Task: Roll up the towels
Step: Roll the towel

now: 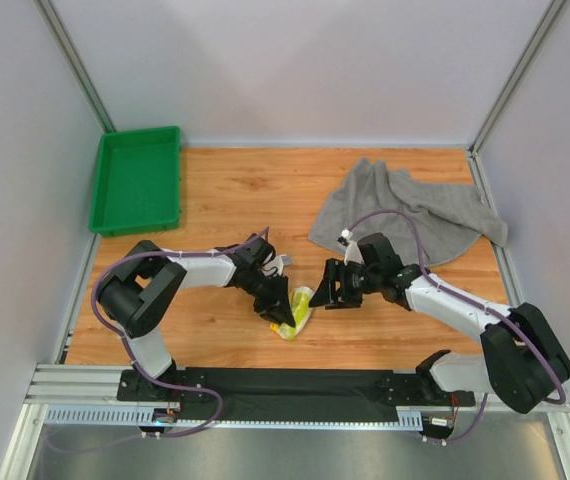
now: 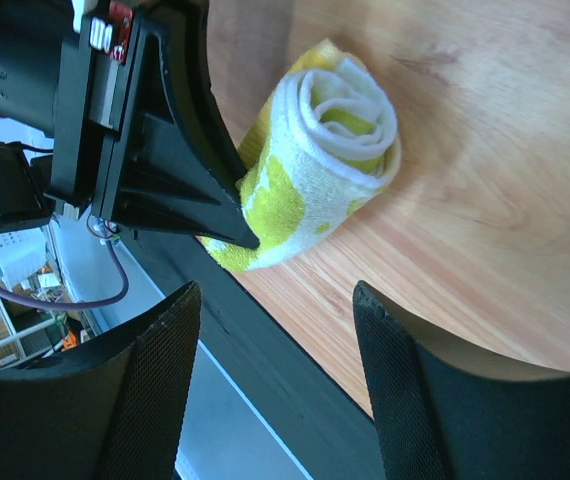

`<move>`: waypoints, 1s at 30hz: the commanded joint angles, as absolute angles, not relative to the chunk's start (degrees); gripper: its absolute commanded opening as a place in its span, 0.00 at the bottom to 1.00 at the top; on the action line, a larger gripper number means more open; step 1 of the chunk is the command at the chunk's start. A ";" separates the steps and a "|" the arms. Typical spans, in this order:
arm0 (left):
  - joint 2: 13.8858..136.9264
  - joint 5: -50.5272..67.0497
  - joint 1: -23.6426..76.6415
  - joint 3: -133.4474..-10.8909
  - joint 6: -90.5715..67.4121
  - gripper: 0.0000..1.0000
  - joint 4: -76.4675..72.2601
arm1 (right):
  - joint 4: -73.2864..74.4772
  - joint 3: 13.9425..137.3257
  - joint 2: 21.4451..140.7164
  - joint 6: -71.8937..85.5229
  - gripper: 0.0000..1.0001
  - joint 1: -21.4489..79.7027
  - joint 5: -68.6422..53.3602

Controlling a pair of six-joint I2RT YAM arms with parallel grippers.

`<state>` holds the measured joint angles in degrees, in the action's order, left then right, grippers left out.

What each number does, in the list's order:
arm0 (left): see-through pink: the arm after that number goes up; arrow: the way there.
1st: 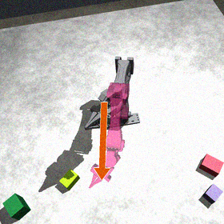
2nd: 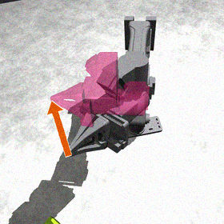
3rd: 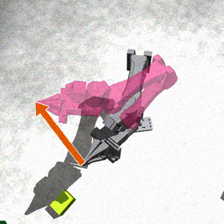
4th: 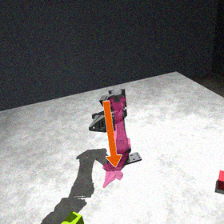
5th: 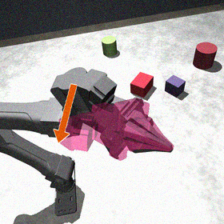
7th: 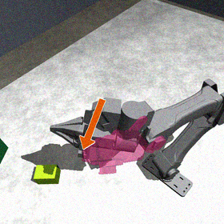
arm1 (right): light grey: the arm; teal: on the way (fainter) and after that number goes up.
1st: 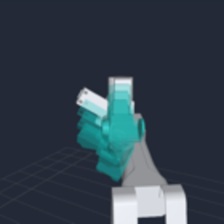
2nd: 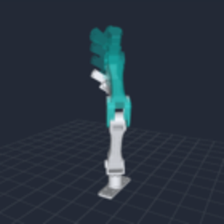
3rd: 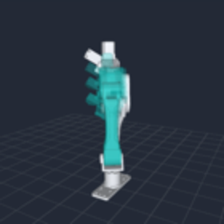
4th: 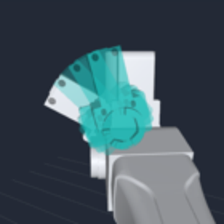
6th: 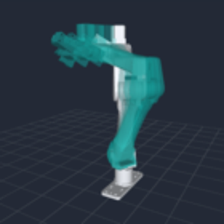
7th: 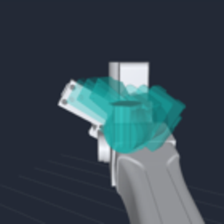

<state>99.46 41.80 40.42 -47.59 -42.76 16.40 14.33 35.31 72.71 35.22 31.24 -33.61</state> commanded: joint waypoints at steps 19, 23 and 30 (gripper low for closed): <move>103.80 50.80 33.75 -45.35 -41.66 0.10 12.84 | -9.57 34.89 90.26 43.68 0.55 40.69 -24.52; 103.62 51.50 33.58 -45.00 -42.10 0.11 12.04 | -13.44 34.80 93.16 45.44 0.53 42.36 -24.00; 98.89 45.81 33.66 -45.87 -39.65 0.36 19.13 | -14.25 35.59 95.36 46.58 0.26 43.68 -23.64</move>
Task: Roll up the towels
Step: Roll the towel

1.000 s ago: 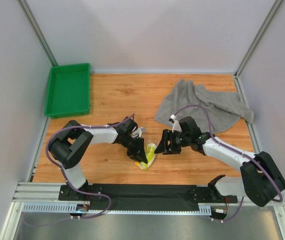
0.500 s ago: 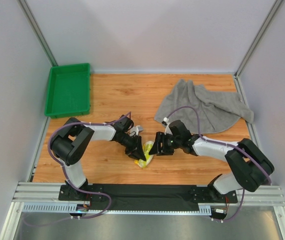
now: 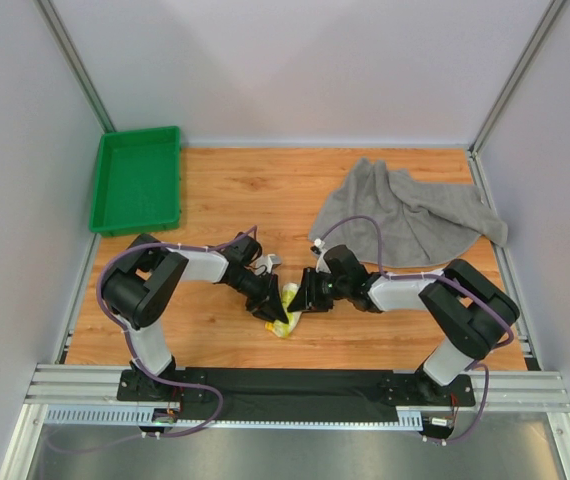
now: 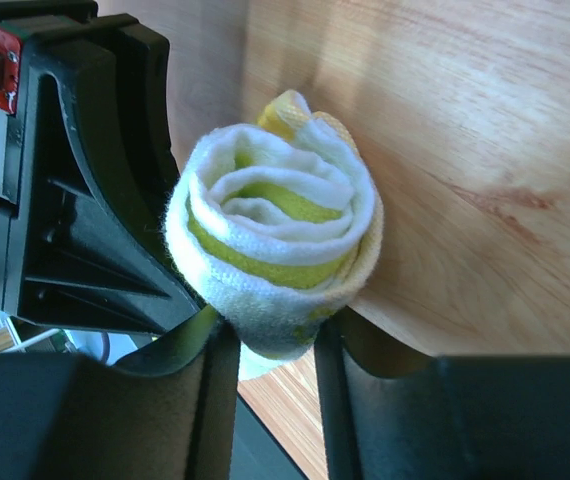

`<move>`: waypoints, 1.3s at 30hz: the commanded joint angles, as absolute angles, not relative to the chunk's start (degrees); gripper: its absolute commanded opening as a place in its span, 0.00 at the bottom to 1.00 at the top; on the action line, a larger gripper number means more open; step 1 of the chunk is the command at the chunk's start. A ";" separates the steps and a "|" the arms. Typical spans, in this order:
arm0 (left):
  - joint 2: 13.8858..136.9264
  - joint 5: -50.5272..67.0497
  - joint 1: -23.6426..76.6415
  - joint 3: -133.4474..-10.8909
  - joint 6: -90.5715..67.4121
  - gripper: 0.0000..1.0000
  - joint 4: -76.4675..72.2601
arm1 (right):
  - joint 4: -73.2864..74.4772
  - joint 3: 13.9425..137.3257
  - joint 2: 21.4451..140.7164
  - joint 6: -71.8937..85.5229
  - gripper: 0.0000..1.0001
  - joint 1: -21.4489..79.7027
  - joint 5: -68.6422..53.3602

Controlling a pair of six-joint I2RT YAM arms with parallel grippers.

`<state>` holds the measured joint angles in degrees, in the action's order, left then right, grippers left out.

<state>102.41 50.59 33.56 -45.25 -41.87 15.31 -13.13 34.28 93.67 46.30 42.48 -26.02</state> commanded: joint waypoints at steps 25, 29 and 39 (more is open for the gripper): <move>83.93 8.36 47.27 -51.85 -30.85 0.53 34.98 | 14.32 50.80 97.38 40.34 0.22 48.96 -17.31; 85.34 5.54 48.52 -50.98 -30.50 0.54 33.23 | 15.20 51.33 97.29 39.99 0.22 48.96 -17.93; 90.00 2.62 48.52 -44.74 -32.43 0.52 27.52 | 16.79 52.29 97.65 39.11 0.22 48.96 -18.63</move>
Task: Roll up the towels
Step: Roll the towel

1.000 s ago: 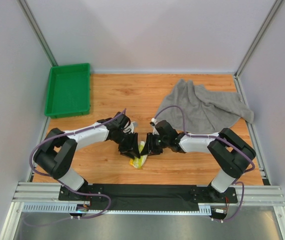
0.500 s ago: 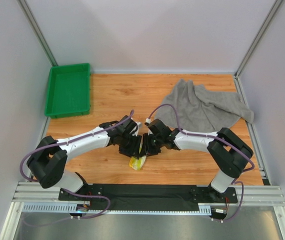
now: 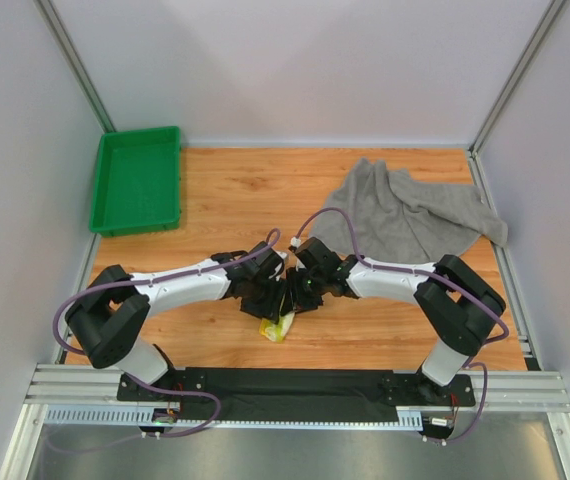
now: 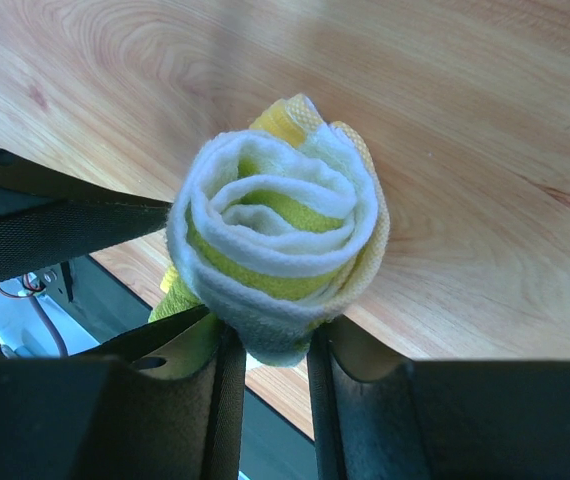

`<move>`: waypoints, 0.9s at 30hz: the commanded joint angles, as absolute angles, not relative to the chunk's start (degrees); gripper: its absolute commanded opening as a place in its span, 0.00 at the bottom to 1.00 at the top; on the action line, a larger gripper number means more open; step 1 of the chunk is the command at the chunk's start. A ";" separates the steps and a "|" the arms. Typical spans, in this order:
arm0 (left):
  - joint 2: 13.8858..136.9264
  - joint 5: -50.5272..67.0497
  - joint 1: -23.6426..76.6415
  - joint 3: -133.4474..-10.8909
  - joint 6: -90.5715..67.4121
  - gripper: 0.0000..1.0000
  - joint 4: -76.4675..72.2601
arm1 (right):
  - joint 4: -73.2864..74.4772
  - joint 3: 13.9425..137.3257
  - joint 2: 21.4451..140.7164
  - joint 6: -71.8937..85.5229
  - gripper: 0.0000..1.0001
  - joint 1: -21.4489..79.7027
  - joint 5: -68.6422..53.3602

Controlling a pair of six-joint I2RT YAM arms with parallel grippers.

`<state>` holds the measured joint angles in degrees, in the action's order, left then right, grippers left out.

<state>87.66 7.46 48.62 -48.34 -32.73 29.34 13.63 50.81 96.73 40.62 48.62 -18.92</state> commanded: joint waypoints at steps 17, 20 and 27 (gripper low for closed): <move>92.30 5.97 48.25 -37.79 -35.68 0.00 19.68 | 23.36 53.79 94.32 36.04 0.60 47.99 -16.35; 90.10 6.94 47.20 -38.49 -35.86 0.00 21.09 | 26.96 54.23 91.42 34.63 0.74 46.59 -13.89; 80.96 11.42 39.92 -42.26 -34.81 0.00 24.95 | 37.96 54.93 76.48 34.01 0.89 41.05 -5.11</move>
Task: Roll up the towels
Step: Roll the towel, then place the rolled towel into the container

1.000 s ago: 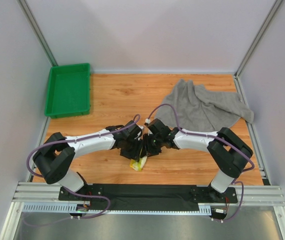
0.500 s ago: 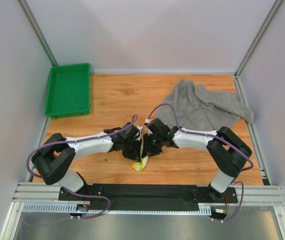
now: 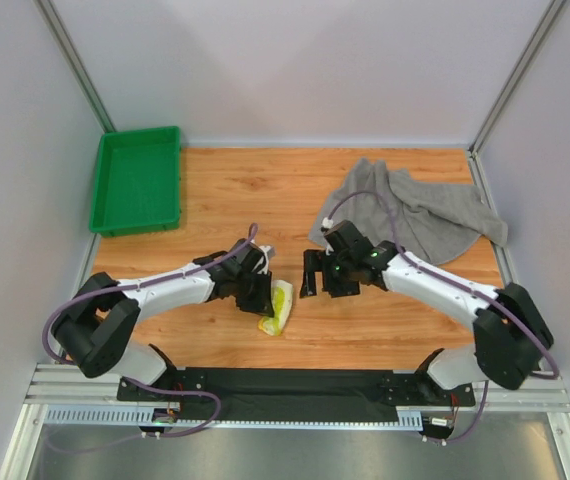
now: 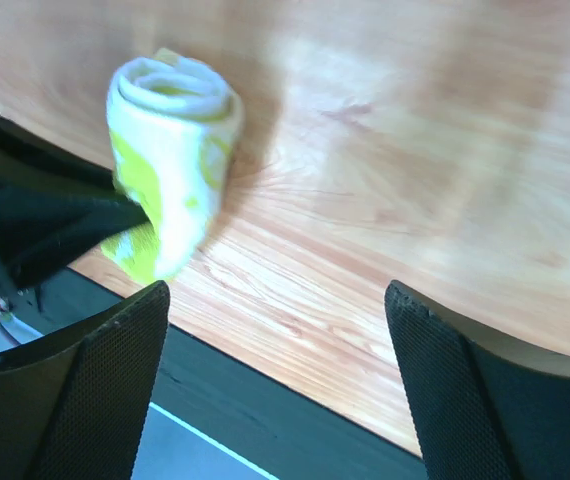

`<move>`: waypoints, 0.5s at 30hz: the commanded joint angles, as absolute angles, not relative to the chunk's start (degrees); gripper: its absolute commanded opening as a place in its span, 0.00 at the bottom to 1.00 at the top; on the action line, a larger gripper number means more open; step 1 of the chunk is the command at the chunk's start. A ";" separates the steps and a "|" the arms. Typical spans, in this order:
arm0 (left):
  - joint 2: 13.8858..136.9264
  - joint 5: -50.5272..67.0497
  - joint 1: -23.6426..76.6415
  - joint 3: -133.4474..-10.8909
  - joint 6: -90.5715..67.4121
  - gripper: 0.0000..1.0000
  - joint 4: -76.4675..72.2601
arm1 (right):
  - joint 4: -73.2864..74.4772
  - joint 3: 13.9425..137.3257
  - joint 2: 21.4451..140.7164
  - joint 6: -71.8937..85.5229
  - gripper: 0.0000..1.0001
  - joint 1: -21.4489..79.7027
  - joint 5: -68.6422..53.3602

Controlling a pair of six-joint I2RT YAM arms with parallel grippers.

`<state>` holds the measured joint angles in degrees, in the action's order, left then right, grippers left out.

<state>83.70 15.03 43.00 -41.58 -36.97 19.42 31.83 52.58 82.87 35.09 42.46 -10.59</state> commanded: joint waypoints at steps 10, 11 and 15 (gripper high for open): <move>76.91 15.73 27.79 -57.82 -33.75 0.00 29.70 | 39.46 48.08 62.50 36.21 0.92 39.99 -5.01; 76.99 16.08 25.25 -59.31 -33.66 0.00 30.06 | 39.20 47.47 61.53 36.30 0.92 39.99 -5.62; 78.22 17.58 17.86 -68.17 -34.27 0.00 31.02 | 39.02 45.09 59.15 36.56 0.92 40.08 -6.41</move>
<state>79.09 15.64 22.65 -62.08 -34.65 29.91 38.81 45.89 61.63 35.81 40.05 -5.85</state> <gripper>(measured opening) 0.213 0.917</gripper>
